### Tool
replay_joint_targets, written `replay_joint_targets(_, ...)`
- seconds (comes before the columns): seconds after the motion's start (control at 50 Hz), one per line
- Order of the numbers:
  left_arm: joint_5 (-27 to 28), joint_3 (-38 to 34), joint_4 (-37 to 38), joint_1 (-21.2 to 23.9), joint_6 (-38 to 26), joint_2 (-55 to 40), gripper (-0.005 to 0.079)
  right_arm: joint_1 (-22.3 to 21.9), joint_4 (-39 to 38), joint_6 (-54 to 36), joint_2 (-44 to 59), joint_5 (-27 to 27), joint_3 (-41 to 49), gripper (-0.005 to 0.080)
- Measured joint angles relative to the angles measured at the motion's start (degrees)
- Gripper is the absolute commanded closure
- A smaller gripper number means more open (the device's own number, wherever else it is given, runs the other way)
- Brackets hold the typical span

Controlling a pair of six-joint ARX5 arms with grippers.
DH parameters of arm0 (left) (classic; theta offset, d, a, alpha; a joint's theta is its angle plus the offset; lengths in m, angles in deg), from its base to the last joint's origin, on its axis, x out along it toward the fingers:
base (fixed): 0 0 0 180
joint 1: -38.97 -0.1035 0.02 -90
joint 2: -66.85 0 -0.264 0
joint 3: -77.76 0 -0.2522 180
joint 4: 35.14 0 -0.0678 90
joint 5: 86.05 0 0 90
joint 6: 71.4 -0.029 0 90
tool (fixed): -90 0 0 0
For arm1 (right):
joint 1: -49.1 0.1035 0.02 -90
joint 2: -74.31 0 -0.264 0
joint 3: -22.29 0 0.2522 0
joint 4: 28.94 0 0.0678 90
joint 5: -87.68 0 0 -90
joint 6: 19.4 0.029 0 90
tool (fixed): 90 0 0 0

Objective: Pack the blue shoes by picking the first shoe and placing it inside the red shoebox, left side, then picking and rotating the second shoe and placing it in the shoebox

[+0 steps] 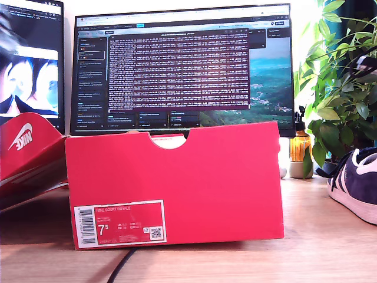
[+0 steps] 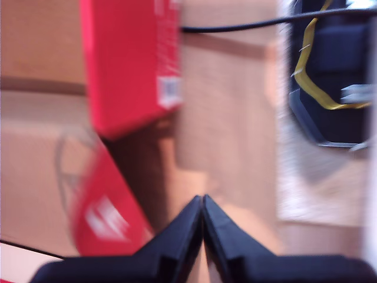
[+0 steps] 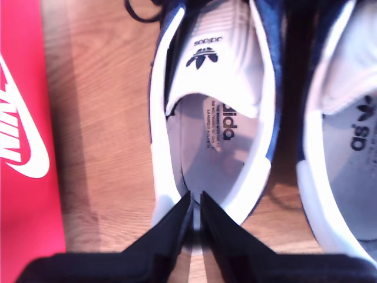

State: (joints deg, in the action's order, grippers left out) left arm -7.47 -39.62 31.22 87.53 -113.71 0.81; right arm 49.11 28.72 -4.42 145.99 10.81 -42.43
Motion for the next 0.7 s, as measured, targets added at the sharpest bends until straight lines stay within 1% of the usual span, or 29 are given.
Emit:
replay_joint_targets(0.06,-1.7,0.0,-2.6,0.8,0.0,-2.1,0.0761,0.8,1.9,0.0,0.5,0.0,-2.0,0.0680)
replay_joint_targets(0.14,-2.2,0.0,-4.7,1.3,0.0,-4.4,0.0761,1.9,4.3,0.0,0.6,0.1,-5.6,0.0543)
replay_joint_targets(0.18,-2.4,0.0,-5.3,1.4,0.0,-5.4,0.0761,2.3,5.4,0.0,0.6,0.1,-7.6,0.0498)
replay_joint_targets(0.22,-3.1,0.0,-5.9,1.5,0.0,-6.4,0.0761,2.6,6.3,-0.2,0.6,0.2,-9.6,0.0483)
replay_joint_targets(0.34,-5.0,0.0,-8.7,1.6,-0.1,-9.4,0.0761,3.4,8.3,-1.6,0.6,0.3,-13.2,0.0482)
replay_joint_targets(0.42,-6.0,0.0,-9.6,1.6,-0.1,-10.6,0.0761,3.5,9.7,-1.6,1.5,0.3,-13.2,0.0439)
replay_joint_targets(0.54,-7.2,0.0,-10.3,1.6,-0.1,-11.6,0.0761,3.5,10.7,-2.8,6.4,0.3,-13.2,0.0355)
replay_joint_targets(0.7,-7.7,0.0,-10.4,1.6,-0.1,-11.6,0.0761,4.2,10.8,-4.2,13.5,0.2,-13.0,0.0341)
